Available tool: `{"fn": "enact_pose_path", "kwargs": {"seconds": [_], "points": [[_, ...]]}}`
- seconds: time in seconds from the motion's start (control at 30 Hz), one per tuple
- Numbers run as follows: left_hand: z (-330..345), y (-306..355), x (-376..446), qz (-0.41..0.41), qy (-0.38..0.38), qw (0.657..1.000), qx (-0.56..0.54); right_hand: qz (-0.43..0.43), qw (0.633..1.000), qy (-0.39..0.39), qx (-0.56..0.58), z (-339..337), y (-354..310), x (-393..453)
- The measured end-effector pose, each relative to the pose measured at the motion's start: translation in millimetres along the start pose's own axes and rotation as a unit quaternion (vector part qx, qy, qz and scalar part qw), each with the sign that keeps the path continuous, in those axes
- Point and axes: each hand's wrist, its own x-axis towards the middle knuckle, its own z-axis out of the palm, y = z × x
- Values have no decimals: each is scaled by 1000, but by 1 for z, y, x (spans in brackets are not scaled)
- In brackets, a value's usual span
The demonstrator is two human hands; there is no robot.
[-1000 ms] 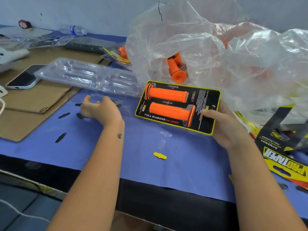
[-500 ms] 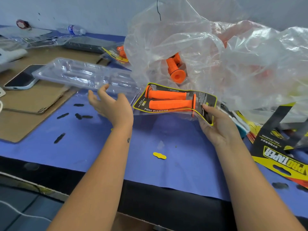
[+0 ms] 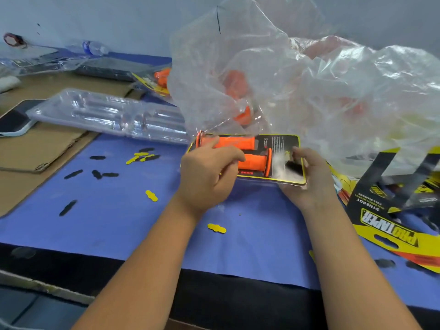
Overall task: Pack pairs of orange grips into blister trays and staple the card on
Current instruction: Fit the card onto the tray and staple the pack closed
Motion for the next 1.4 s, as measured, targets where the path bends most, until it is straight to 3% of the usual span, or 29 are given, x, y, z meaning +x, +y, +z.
{"fn": "enact_pose_path", "kwargs": {"seconds": [0.13, 0.2, 0.27, 0.33, 0.4, 0.47, 0.57, 0.63, 0.7, 0.77, 0.83, 0.87, 0.93, 1.0, 1.07, 1.2, 1.3, 1.4], "points": [[-1, 7, 0, -157, 12, 974, -164, -6, 999, 17, -31, -3, -3, 3], [1, 4, 1, -143, -18, 988, -63, -3, 1000, 11, -27, -3, -3, 4], [6, -1, 0, -80, -108, 988, 71, -11, 1000, -2, -28, -4, -4, 5], [14, -2, -3, -46, -238, 959, 144, -20, 999, -39, -24, -7, -4, 4], [21, 2, -5, -27, -301, 933, 193, -27, 996, -79, 13, -11, -6, 2], [25, 5, -4, -8, -265, 946, 186, -33, 993, -94, 69, -10, -8, -2], [24, 4, -1, 15, -153, 978, 144, -46, 989, -75, 119, -8, -10, -3], [23, 2, -2, 10, -78, 992, 97, -62, 997, -36, 15, -2, -9, 0], [20, 4, -3, -83, 13, 996, 9, -82, 978, 42, -186, 6, -4, 3], [15, 5, 2, -204, 116, 965, -117, -104, 943, 75, -309, 13, 4, 5], [9, 0, 11, -271, 211, 920, -190, -145, 915, 55, -373, 15, 12, 3], [5, -6, 15, -308, 255, 888, -228, -164, 902, 43, -397, 14, 15, 2], [-6, -19, 22, -402, 315, 781, -360, -188, 885, 24, -426, 10, 21, 1], [-15, -33, 21, -479, 290, 682, -470, -188, 883, 7, -431, 12, 23, 1], [-21, -44, 16, -517, 237, 635, -523, -159, 900, -5, -406, 15, 23, 1], [-25, -47, 11, -537, 159, 599, -573, -57, 931, -78, -353, 21, 23, -1], [-21, -40, 13, -565, 87, 619, -539, -55, 921, -112, -369, 19, 26, -3], [-16, -36, 14, -575, 54, 644, -501, -77, 905, -98, -408, 13, 27, -3]]}}
